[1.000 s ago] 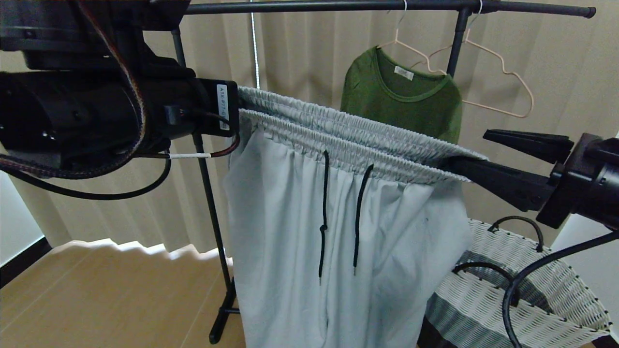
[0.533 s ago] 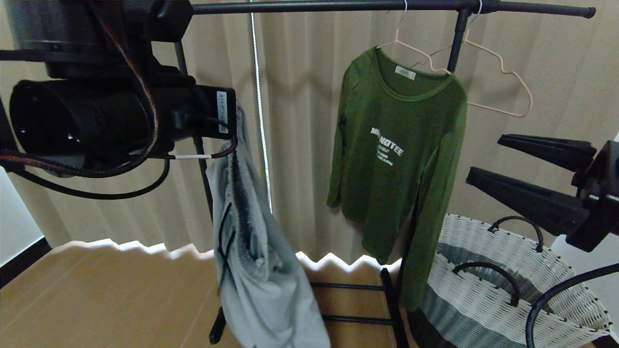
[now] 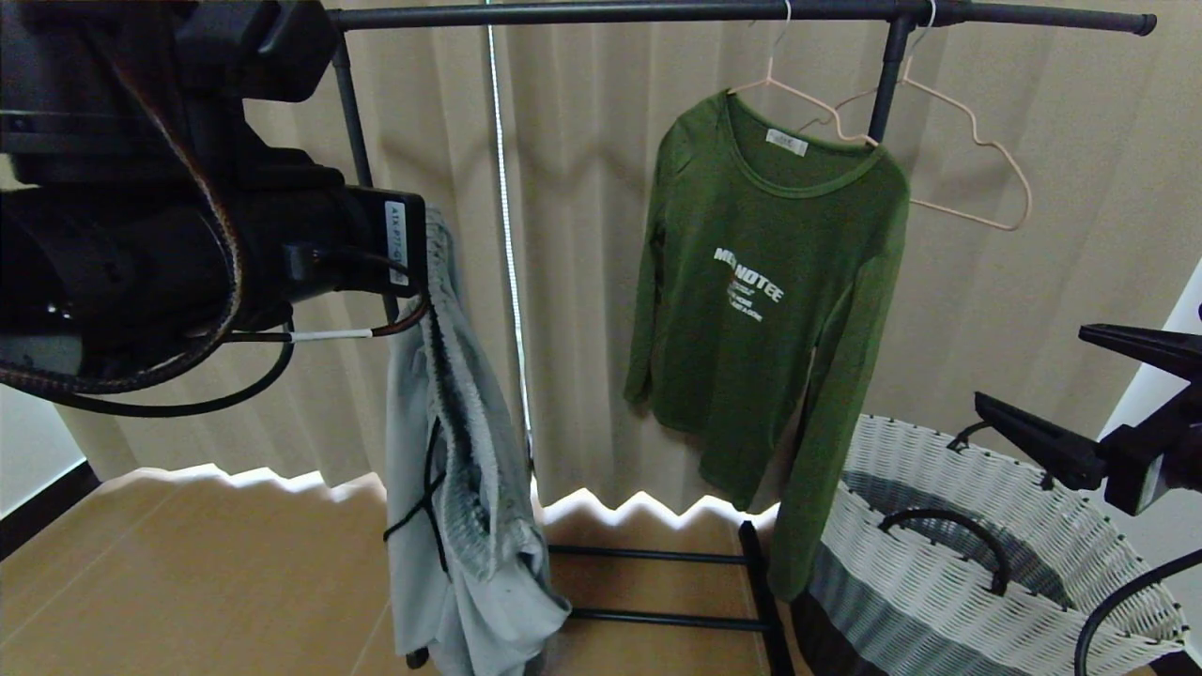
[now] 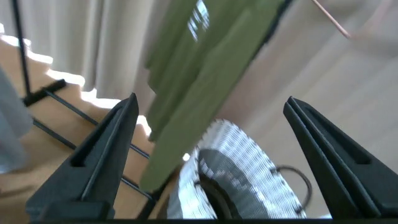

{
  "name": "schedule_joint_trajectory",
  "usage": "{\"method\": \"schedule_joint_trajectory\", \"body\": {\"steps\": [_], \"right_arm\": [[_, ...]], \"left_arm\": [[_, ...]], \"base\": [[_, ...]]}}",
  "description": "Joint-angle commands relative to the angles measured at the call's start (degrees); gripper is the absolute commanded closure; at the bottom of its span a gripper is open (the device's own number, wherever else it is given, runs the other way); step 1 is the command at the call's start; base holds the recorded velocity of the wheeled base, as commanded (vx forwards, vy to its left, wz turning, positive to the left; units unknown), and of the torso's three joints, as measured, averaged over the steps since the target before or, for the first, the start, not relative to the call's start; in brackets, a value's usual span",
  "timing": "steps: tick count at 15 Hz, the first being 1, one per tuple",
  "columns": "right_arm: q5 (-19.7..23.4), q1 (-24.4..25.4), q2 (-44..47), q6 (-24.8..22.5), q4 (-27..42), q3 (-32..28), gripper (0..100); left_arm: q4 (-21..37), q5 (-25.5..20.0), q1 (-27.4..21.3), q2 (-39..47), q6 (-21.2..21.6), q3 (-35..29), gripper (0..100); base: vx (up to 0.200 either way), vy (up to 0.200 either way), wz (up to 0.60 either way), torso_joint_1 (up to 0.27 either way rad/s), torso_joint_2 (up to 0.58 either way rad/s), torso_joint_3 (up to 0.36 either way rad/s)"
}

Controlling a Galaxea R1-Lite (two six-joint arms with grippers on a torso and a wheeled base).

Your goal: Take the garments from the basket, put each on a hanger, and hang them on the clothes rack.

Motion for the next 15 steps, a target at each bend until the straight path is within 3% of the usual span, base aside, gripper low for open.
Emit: {"method": "schedule_joint_trajectory", "body": {"steps": [1,7,9,10,15], "right_arm": [[-0.24,-1.02,-1.15,0.01,-0.65,1.83,0],[-0.15,-3.74,-0.36,0.27,-3.46,4.55,0],[-2.35,-4.97,2.46,0.36,-3.9,4.55,0],[-7.01,-5.15,2.72,0.45,-5.13,4.73,0],[-7.01,-5.24,2.72,0.45,-8.83,6.84,0]], "left_arm": [[-0.04,0.01,0.02,-1.18,-0.06,1.03,100],[-0.04,-0.17,0.02,-2.06,-0.06,2.09,100],[-0.04,-0.17,0.02,-2.5,-0.06,2.09,100],[-0.04,-0.17,0.02,-2.85,-0.06,2.18,100],[-0.04,-0.35,1.16,-2.76,0.03,2.18,100]], "base": [[0.0,0.0,0.0,0.0,0.0,0.0],[0.0,0.0,0.0,0.0,0.0,0.0],[0.0,0.0,0.0,0.0,0.0,0.0],[0.0,0.0,0.0,0.0,0.0,0.0],[0.0,0.0,0.0,0.0,0.0,0.0]]}}
